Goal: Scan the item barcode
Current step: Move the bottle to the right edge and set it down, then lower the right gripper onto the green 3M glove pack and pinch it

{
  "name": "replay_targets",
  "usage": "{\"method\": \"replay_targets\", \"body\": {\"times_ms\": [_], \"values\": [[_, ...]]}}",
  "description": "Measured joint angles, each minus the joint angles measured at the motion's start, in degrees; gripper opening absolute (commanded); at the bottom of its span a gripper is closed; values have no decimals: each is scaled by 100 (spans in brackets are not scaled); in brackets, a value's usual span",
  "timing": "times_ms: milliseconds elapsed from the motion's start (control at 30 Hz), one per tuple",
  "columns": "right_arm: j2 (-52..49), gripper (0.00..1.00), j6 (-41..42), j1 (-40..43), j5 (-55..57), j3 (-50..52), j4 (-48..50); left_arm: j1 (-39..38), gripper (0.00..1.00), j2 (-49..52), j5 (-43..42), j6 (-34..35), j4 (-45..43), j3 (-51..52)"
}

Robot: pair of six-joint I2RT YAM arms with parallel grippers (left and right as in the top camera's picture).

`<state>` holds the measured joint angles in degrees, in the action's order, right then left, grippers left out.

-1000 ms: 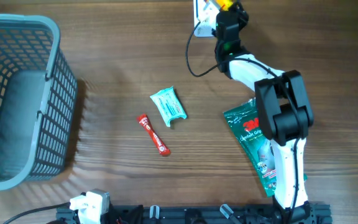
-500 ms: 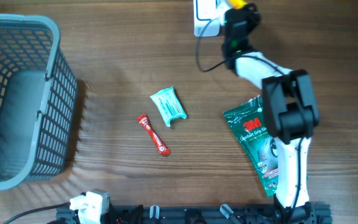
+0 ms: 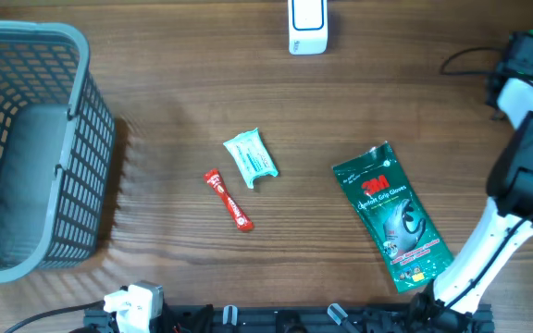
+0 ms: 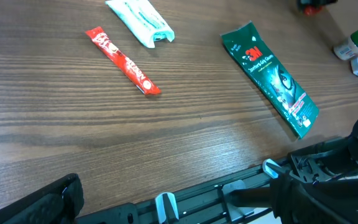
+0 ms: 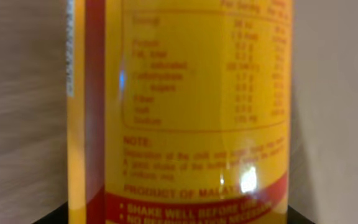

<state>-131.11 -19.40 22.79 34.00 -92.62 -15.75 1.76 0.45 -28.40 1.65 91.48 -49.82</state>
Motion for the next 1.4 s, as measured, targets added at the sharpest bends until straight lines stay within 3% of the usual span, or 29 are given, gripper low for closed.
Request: {"method": "replay_targets", "body": {"times_ms": [33, 133, 167, 333, 533, 767, 1000, 1100, 1200, 1400], "values": [[0, 66, 162, 153, -118, 0, -63, 0, 100, 2, 2, 2, 2, 0], [2, 96, 643, 629, -492, -2, -238, 0, 100, 0, 2, 0, 2, 0], [31, 100, 807, 750, -647, -20, -295, 0, 100, 0, 2, 0, 2, 0], [109, 100, 1648, 1198, -1655, -223, -859, 0, 100, 0, 2, 2, 2, 0], [247, 100, 2074, 887, -2304, -734, -1314, 0, 100, 0, 2, 2, 2, 0], [1840, 100, 2846, 28, -2758, -839, -1672, 0, 100, 0, 2, 0, 2, 0], [3014, 100, 4260, -966, -2872, -966, -3541, 0, 100, 2, 2, 2, 2, 0], [3049, 100, 5104, -1419, -3748, -942, -4583, 0, 100, 2, 2, 0, 2, 0], [3047, 100, 5064, -1792, -4341, -848, -5324, 0, 100, 2, 2, 0, 0, 0], [3029, 100, 3952, -2979, -4745, 308, -5681, 0, 100, 0, 2, 0, 4, 0]]}}
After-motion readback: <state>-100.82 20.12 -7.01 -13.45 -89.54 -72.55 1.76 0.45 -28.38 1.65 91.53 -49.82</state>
